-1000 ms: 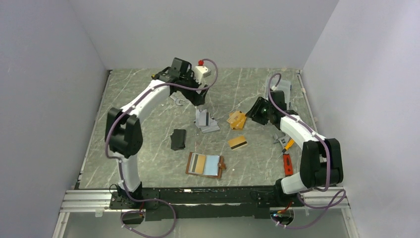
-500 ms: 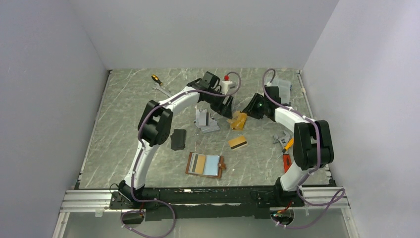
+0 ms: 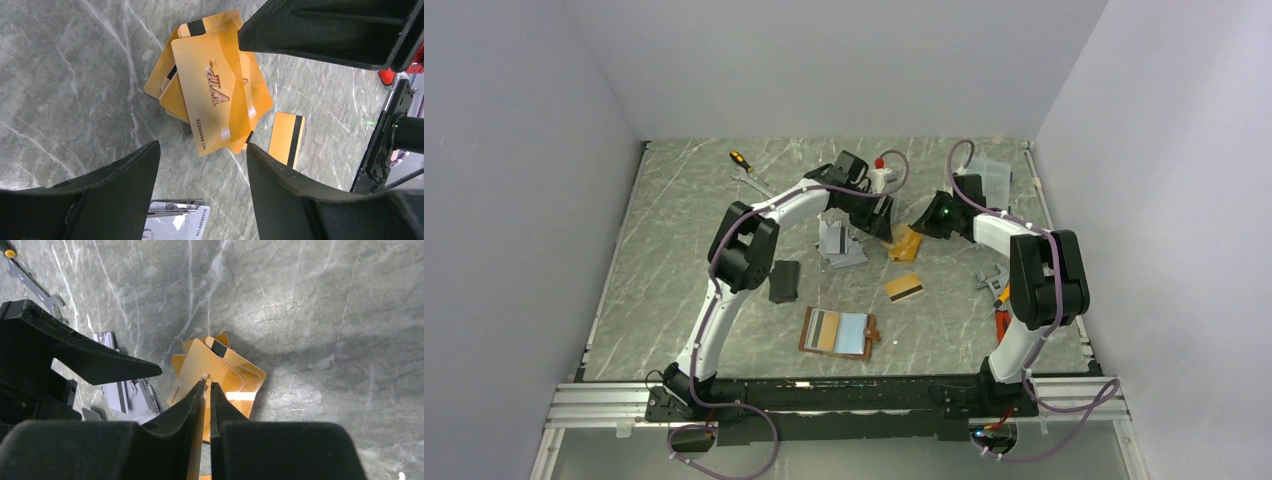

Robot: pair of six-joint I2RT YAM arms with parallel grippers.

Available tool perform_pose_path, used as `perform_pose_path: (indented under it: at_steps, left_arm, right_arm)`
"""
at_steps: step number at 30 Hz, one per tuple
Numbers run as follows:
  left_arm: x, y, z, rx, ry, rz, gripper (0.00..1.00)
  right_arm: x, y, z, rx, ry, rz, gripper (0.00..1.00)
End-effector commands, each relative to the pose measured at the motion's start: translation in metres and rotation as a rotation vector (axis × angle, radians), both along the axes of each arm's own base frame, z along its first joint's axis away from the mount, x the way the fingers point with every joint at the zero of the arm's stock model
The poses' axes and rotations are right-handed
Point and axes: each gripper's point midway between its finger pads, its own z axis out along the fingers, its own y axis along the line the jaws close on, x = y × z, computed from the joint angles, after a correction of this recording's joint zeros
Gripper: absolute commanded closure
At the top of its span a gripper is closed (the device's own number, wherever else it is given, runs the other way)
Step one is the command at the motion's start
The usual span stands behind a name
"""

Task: Put the credit cards into the card holder
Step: Pick up the credit card from the center of the board.

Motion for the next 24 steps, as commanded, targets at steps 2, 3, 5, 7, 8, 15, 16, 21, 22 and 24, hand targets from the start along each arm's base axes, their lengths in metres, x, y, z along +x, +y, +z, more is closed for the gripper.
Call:
perform_pose_path:
  at_steps: [2, 3, 5, 7, 8, 15, 16, 21, 22, 24]
  left_arm:
    - [0.003, -0.008, 0.000, -0.027, 0.004, -0.003, 0.33]
    - [0.002, -0.008, -0.001, -0.028, 0.010, -0.003, 0.34]
    - [0.000, -0.008, -0.003, -0.033, 0.022, -0.006, 0.37]
    - [-0.001, -0.008, -0.004, -0.034, 0.030, -0.007, 0.41]
    - [-0.001, -0.009, -0.003, -0.037, 0.032, -0.008, 0.43]
    - [-0.003, -0.010, -0.004, -0.047, 0.047, -0.010, 0.55]
    - [-0.002, -0.011, -0.004, -0.049, 0.045, -0.010, 0.58]
    - [0.002, -0.009, 0.000, -0.060, 0.045, -0.003, 0.77]
    - [0.002, -0.008, 0.000, -0.061, 0.047, -0.001, 0.80]
    - [0.006, -0.005, 0.003, -0.068, 0.045, 0.009, 0.86]
  right_arm:
    - [0.004, 0.006, 0.003, 0.037, -0.034, 0.017, 0.93]
    - [0.003, 0.007, 0.001, 0.039, -0.027, 0.019, 0.94]
    - [0.000, 0.009, -0.003, 0.042, -0.015, 0.022, 0.96]
    - [-0.002, 0.010, -0.007, 0.043, -0.004, 0.027, 0.98]
    - [-0.003, 0.011, -0.009, 0.042, 0.002, 0.028, 0.99]
    - [-0.009, 0.016, -0.016, 0.042, 0.024, 0.033, 1.00]
    - [-0.010, 0.017, -0.016, 0.042, 0.025, 0.034, 1.00]
    - [-0.012, 0.017, -0.018, 0.042, 0.030, 0.037, 1.00]
    - [-0.012, 0.017, -0.017, 0.041, 0.029, 0.038, 1.00]
    - [-0.012, 0.017, -0.017, 0.041, 0.027, 0.041, 1.00]
